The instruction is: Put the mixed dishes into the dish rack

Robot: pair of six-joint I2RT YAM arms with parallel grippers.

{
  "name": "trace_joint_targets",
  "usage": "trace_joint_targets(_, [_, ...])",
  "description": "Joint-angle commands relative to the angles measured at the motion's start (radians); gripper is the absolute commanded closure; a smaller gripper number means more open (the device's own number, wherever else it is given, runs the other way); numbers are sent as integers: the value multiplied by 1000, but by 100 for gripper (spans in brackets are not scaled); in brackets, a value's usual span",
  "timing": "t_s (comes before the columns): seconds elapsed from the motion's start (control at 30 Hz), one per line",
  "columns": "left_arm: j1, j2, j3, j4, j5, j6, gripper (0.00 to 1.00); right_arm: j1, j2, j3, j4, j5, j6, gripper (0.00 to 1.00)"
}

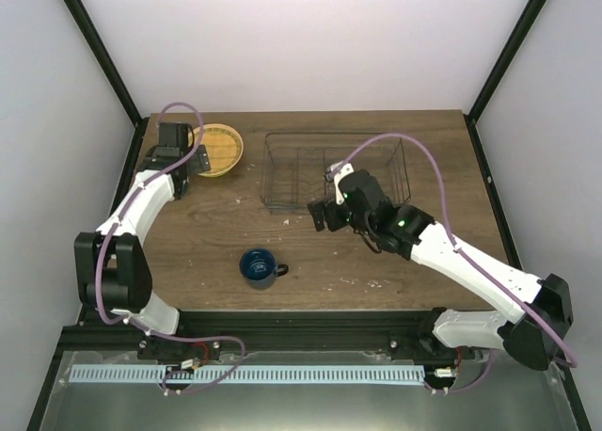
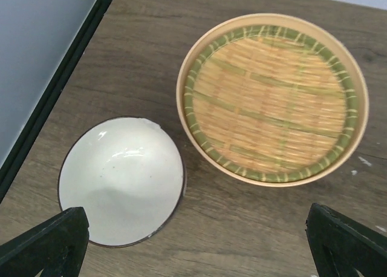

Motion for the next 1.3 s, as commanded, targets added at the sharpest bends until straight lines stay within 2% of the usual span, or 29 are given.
trace_joint_targets(0.0, [46,47,46,-70,4,16,0,1,-6,-87,31,-30,-4,0])
trace_joint_targets(0.17, [61,80,24,-100,-33,41,0,1,-54,-173,78,-35,16,0])
trace_joint_targets(0.63, [61,242,75,-131,-101,58,0,1,-107,-205,78,-39,26,0])
trace_joint_targets(1.0, [61,373,132,-119,-84,63,8,1,-99,-208,58,-18,19,0])
trace_joint_targets(1.27, [61,407,132,-106,-59,59,14,1,-69,-195,50,-7,19,0])
